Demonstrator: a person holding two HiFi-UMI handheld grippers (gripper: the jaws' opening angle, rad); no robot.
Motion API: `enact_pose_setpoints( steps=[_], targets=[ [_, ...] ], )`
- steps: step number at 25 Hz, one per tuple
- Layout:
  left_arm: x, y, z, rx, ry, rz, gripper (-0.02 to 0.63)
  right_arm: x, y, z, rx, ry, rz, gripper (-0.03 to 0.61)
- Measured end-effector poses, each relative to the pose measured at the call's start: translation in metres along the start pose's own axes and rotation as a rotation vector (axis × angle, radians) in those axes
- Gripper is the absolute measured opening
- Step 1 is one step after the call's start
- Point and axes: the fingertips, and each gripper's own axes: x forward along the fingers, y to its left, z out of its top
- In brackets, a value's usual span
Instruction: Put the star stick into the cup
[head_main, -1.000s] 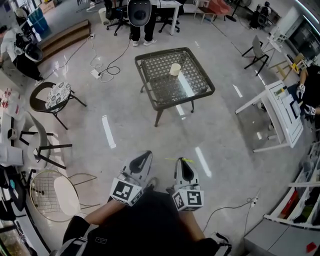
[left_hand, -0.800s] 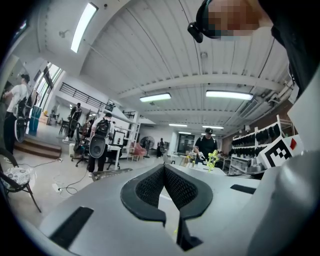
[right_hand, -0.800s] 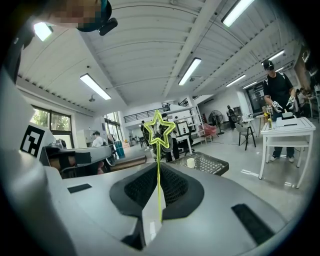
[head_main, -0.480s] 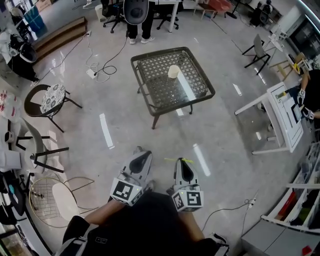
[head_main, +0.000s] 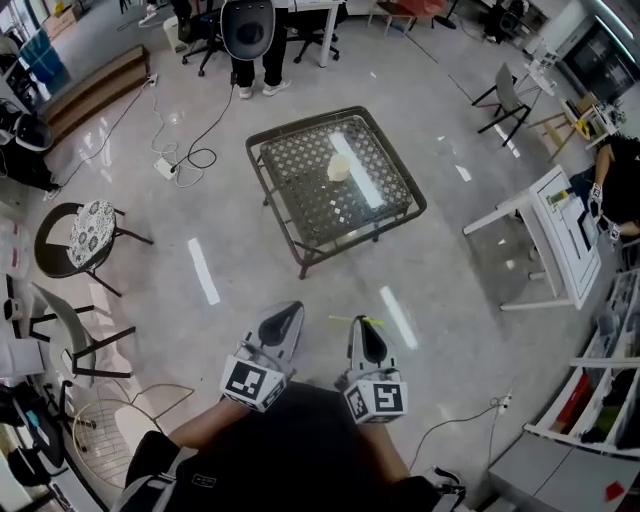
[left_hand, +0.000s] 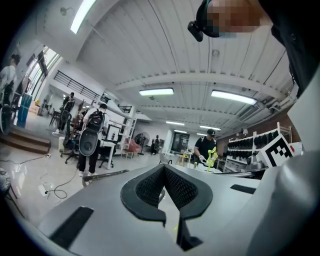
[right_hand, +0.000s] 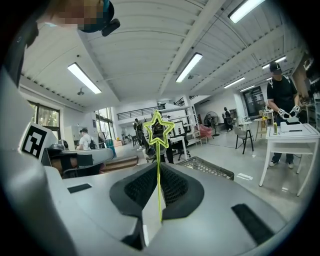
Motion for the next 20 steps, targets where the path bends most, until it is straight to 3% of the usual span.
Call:
enact_pose_setpoints(
  steps=[11, 20],
  targets=[
    [0.051, 0.098, 0.024, -0.013, 0.001, -0.046, 0.015, 0.108, 0.015, 0.020, 0.002, 0.004, -0.058, 0.020],
    [0.094, 0.131, 0.033, -0.038, 0.013, -0.069, 0.015, 0.159, -0.001, 0.036, 0.008, 0.016, -0.091, 0.020]
  ],
)
